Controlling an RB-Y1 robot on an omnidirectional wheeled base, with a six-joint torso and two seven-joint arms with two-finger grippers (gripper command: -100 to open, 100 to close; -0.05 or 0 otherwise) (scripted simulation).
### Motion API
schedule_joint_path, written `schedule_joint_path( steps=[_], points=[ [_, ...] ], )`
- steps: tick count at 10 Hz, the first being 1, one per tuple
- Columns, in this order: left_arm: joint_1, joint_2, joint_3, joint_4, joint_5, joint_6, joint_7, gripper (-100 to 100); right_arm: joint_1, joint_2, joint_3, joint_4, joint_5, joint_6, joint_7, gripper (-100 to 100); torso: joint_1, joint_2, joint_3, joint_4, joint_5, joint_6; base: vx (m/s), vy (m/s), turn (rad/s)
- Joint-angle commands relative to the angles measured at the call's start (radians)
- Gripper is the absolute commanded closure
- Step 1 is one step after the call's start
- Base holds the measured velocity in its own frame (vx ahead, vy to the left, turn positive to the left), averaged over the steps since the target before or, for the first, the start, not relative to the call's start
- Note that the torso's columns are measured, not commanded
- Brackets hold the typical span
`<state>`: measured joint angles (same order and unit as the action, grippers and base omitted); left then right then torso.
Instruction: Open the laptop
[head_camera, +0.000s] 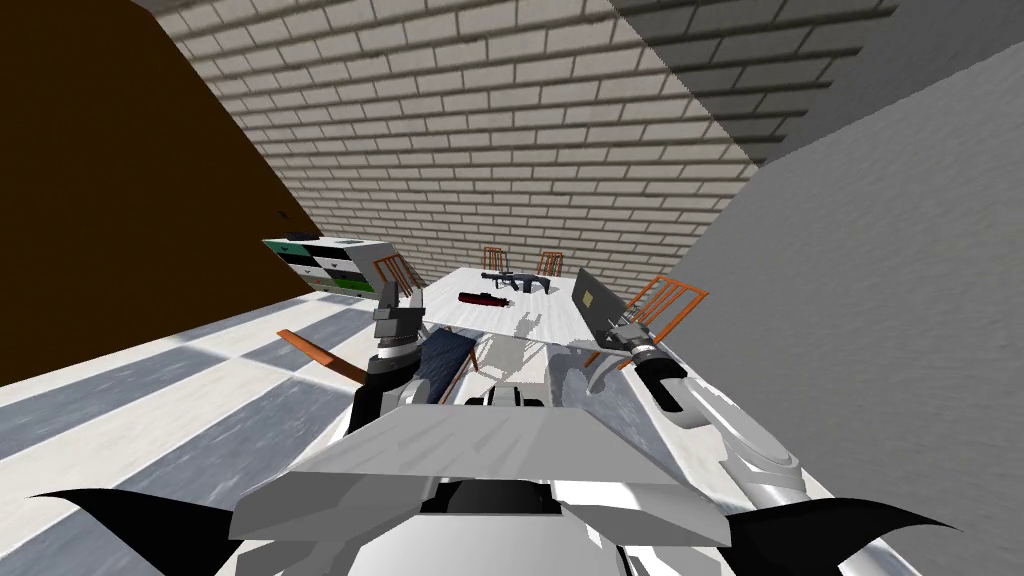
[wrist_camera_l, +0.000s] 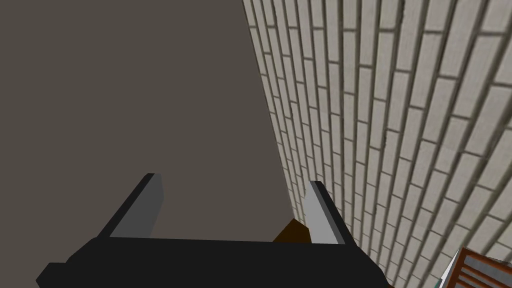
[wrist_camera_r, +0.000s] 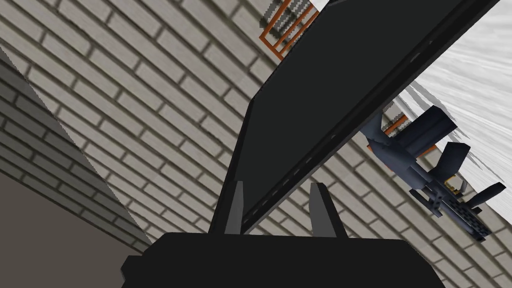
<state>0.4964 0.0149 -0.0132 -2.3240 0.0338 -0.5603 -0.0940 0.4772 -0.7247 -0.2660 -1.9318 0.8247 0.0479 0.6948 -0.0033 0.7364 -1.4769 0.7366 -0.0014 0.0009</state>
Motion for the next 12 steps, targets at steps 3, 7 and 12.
schedule_joint_path(
  steps=[3, 7, 12],
  points=[
    [0.0, 0.0, 0.0, 0.0, 0.0, 0.0, 0.0, 0, 0.029, 0.019, 0.013, -0.055, 0.01, -0.046, 0.011, 100, 0.0, 0.003, 0.002, 0.001, 0.0, 0.001, 0.077, 0.007, -0.167],
    [-0.001, 0.0, 0.0, 0.0, 0.0, 0.0, 0.0, 0, -0.013, 0.012, 0.015, -0.012, -0.089, -0.058, -0.088, 100, 0.0, 0.001, 0.001, 0.002, 0.001, -0.001, -0.019, -0.074, 0.039],
    [0.0, 0.0, 0.0, 0.0, 0.0, 0.0, 0.0, 0, -0.057, 0.004, 0.017, 0.035, -0.187, -0.066, -0.186, 100, 0.004, -0.001, -0.001, 0.001, 0.002, -0.003, -0.009, -0.069, 0.029]
  ],
)
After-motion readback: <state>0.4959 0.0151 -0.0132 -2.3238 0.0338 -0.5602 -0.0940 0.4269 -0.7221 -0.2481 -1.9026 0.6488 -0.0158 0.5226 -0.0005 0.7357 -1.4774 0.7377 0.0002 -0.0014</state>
